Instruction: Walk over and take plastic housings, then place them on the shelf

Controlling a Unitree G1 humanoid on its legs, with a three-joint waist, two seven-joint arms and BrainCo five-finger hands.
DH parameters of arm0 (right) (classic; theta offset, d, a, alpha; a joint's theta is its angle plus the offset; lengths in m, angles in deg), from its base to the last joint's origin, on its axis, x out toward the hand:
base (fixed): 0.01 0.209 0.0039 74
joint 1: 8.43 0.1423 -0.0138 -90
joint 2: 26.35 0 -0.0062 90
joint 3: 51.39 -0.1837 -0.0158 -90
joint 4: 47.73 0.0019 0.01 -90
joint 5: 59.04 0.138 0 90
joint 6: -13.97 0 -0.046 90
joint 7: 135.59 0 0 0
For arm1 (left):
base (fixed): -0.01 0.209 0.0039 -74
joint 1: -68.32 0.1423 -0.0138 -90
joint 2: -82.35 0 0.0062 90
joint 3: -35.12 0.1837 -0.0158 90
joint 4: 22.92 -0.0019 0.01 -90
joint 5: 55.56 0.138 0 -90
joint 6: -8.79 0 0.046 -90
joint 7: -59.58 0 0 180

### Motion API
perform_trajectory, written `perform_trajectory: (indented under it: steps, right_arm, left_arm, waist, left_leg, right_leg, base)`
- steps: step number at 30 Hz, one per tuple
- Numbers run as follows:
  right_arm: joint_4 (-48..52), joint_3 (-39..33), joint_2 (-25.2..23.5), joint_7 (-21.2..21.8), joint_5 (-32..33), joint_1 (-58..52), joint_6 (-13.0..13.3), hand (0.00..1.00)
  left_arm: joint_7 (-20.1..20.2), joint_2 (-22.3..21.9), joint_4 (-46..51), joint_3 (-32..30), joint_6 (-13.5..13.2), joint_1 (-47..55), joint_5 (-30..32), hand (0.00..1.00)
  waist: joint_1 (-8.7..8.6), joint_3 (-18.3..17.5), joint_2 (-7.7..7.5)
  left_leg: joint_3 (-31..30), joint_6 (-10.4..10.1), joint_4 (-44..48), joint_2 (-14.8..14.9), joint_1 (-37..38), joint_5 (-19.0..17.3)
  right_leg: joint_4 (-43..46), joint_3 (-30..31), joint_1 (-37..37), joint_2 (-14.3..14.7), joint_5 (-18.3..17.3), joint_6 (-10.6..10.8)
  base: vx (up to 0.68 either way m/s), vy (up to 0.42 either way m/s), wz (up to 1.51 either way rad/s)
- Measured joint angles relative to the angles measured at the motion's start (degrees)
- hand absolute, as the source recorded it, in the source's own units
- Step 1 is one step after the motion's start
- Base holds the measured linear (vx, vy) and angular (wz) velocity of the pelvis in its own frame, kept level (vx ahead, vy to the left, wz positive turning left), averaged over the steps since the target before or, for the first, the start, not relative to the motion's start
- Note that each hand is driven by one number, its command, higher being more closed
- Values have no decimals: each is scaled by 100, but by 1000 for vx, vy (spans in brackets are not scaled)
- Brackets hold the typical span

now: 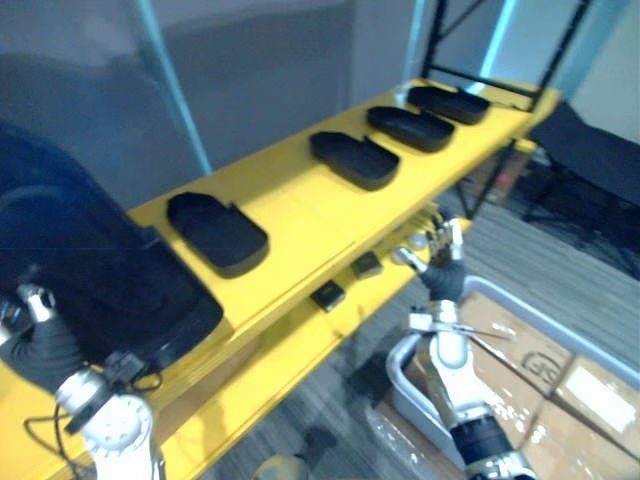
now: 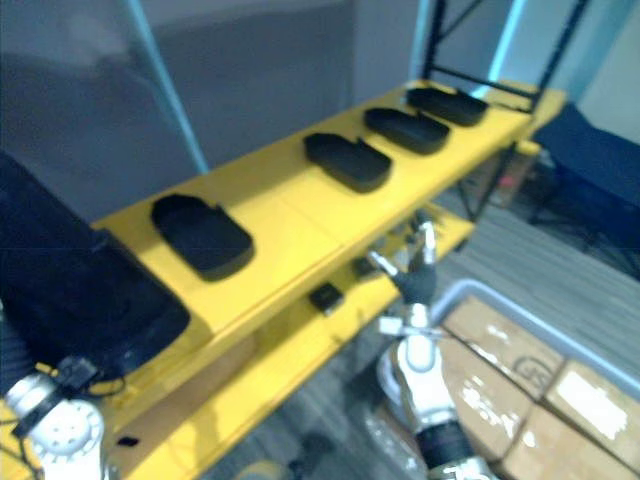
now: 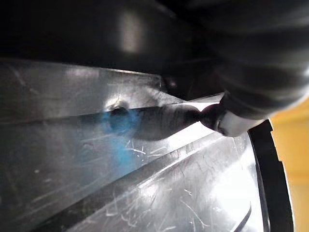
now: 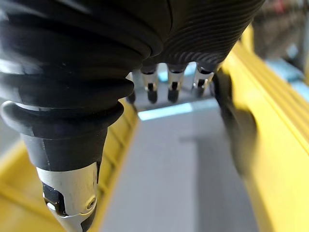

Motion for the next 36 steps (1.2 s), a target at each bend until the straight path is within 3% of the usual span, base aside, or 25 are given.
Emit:
perform_trajectory:
  steps: [3, 7, 9, 14, 18, 24, 26, 29, 30, 31, 33, 36]
  right_arm:
    - [-40, 10, -27, -144, -148, -26, -148, 0]
    - [-6, -117, -48, -399, -271, -260, -267, 0]
    - [7, -279, -34, -567, -389, -427, -388, 0]
    - [35, -520, -19, -648, -489, -508, -469, 0]
    - [297, -515, -49, -569, -489, -507, -471, 0]
    - [466, -521, -21, -351, -483, -552, -469, 0]
    - [469, -529, 3, -346, -481, -613, -468, 0]
    - [488, -549, 10, -356, -486, -769, -468, 0]
    - [525, -574, 9, -361, -486, -878, -469, 0]
    - [593, -583, 9, -380, -485, -1005, -469, 0]
    - [734, -612, -1, -451, -486, -1250, -467, 0]
    - [899, -650, -7, -470, -487, -1487, -464, 0]
  left_arm:
    - [67, -313, 30, -223, -64, 406, -249, 100]
    - [450, -334, 201, -266, -230, 503, -786, 100]
    - [708, -358, 237, -265, -262, 489, -963, 100]
    - [941, -474, 341, -260, -271, 514, -1227, 100]
    - [938, -470, 349, -230, -281, 511, -1212, 100]
    - [944, -460, 378, -222, -322, 457, -1211, 100]
    - [960, -445, 461, -198, -322, 419, -1212, 100]
    - [1056, -355, 518, -99, -330, 261, -1210, 100]
    - [1062, -280, 518, 65, -332, 207, -1208, 100]
    - [1077, -180, 517, 268, -333, 140, -1197, 100]
    - [1189, -152, 517, 475, -336, 59, -1190, 100]
    - [1292, -139, 520, 545, -336, 205, -1179, 100]
  waist:
    - [171, -23, 41]
    - [163, -121, -23]
    - [153, -119, -13]
    - [163, -112, 32]
    - [90, -18, 7]
    - [-83, 79, 25]
    - [-104, 93, 15]
    - [-244, 108, -6]
    - [-314, 117, -52]
    - [-403, 132, -101]
    - [-440, 141, -112]
    - [-459, 166, -187]
  left_leg:
    - [-270, 31, -15, -121, -20, 27]
    - [-542, 111, -43, -217, -316, 135]
    - [-564, 55, -40, -276, -369, 242]
    - [-479, 45, 73, -403, -393, 353]
    - [-5, 133, 129, -343, -402, 262]
    - [189, 187, 229, -257, -494, 180]
    - [74, 150, 227, -285, -496, 211]
    - [-440, 127, 206, -442, -485, 280]
    - [-724, 113, 193, -559, -470, 327]
    - [-1040, 77, 189, -678, -478, 393]
    - [-1341, 2, 95, -710, -463, 508]
    - [-1431, -33, -80, -735, -313, 637]
  right_leg:
    - [2, -347, 190, -55, -67, 71]
    - [7, -1083, 408, -81, -191, 161]
    - [46, -1344, 550, -129, -200, 171]
    - [350, -1289, 687, -349, -288, 152]
    - [447, -959, 668, -418, -528, 61]
    - [659, -664, 461, -423, -695, 251]
    - [765, -636, 467, -422, -804, 205]
    - [1139, 82, 445, -342, -1394, -97]
    - [1292, 577, 442, -310, -1648, -289]
    - [1480, 1023, 445, -297, -1795, -349]
    - [1878, 1330, 385, -291, -1859, -289]
    - [2344, 1318, 413, -429, -2111, -141]
  base:
    - [27, 8, 53]
    - [26, -11, 90]
    - [81, 31, 95]
    - [73, 87, 45]
    - [-12, 32, -15]
    - [-37, -13, -15]
    - [32, -30, 36]
    - [85, -10, 91]
    - [145, 104, 142]
    - [139, 129, 144]
    - [83, 127, 122]
    - [39, 34, 55]
